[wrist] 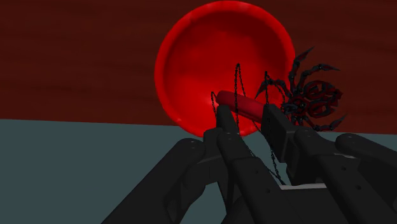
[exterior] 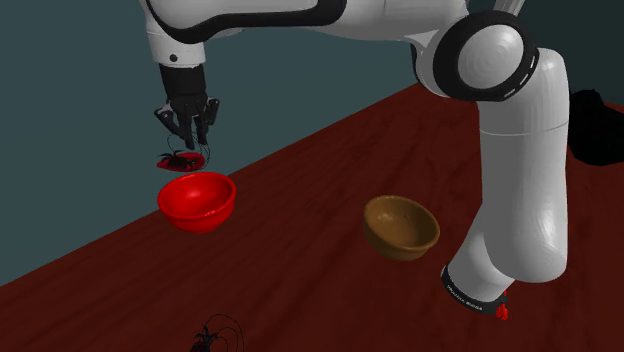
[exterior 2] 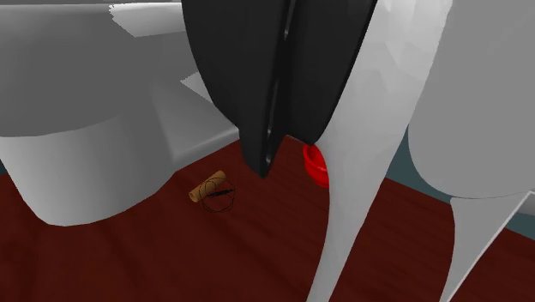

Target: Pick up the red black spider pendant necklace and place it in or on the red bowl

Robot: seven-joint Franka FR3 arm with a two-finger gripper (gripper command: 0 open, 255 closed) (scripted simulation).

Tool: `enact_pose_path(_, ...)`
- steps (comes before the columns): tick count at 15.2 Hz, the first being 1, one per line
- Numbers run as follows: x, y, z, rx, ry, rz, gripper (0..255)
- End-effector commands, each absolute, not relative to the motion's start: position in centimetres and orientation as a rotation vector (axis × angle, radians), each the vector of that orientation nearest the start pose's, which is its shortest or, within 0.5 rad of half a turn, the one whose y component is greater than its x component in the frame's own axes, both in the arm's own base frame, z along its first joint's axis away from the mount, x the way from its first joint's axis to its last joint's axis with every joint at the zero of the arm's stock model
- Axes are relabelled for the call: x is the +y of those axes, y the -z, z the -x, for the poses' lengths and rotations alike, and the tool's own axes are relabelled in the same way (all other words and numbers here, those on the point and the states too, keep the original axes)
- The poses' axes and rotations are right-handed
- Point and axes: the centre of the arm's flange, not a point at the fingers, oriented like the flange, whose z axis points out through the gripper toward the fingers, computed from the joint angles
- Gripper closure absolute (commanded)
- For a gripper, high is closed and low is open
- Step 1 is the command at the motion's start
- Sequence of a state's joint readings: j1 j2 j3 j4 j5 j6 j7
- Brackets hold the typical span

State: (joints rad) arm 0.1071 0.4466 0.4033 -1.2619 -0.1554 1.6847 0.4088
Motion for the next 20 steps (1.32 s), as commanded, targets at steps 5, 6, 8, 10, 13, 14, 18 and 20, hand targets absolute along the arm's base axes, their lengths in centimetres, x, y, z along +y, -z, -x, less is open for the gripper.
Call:
enact_pose_path(5,26.9,-48.8,-62.8,-0.128,0.004,3.12,255)
enact_pose_path(6,26.9,-48.3,-62.8,-0.128,0.004,3.12,255)
enact_pose_path(8,26.9,-47.2,-62.8,-0.128,0.004,3.12,255)
enact_pose_path(10,26.9,-46.2,-62.8,-0.128,0.004,3.12,255)
enact_pose_path(13,26.9,-44.8,-62.8,-0.128,0.004,3.12,255)
enact_pose_path(14,26.9,-44.8,-62.8,-0.128,0.004,3.12,255)
enact_pose_path(18,26.9,-44.8,-62.8,-0.128,0.004,3.12,255)
enact_pose_path(20,26.9,-44.8,-62.8,-0.128,0.004,3.12,255)
